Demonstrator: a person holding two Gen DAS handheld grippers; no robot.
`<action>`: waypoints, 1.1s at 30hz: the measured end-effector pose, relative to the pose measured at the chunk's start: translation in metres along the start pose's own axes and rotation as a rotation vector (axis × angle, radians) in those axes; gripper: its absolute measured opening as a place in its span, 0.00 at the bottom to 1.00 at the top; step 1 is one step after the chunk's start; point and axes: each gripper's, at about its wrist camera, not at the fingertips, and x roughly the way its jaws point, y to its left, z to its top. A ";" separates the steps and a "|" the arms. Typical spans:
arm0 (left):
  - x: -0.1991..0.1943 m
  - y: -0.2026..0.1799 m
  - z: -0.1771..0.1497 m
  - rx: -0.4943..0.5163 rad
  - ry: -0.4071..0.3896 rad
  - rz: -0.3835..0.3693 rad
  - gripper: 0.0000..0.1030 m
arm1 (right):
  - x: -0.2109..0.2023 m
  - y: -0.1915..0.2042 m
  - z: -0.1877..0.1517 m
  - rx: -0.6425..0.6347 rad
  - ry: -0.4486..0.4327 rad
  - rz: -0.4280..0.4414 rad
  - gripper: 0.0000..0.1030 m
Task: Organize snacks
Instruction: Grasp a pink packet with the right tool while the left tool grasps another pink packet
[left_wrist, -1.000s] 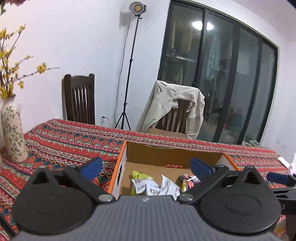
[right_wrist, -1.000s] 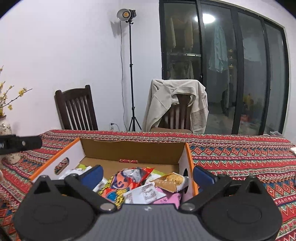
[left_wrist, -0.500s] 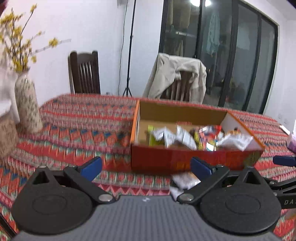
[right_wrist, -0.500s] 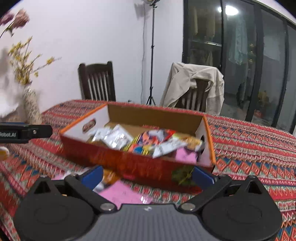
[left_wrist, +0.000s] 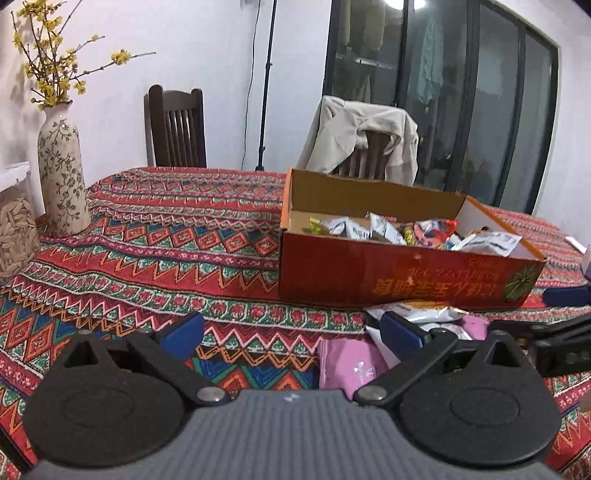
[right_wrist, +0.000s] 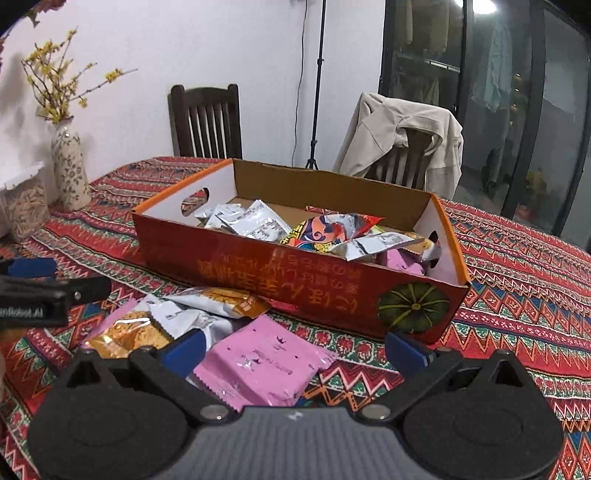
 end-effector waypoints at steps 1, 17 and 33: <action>-0.001 0.000 0.000 0.000 -0.011 0.003 1.00 | 0.004 0.001 0.002 0.010 0.009 -0.006 1.00; -0.001 0.006 -0.001 -0.022 -0.020 0.006 1.00 | 0.035 -0.008 -0.016 0.019 0.093 -0.040 1.00; 0.009 0.004 -0.004 -0.007 0.028 0.025 1.00 | 0.013 -0.012 -0.026 0.003 -0.035 0.020 0.59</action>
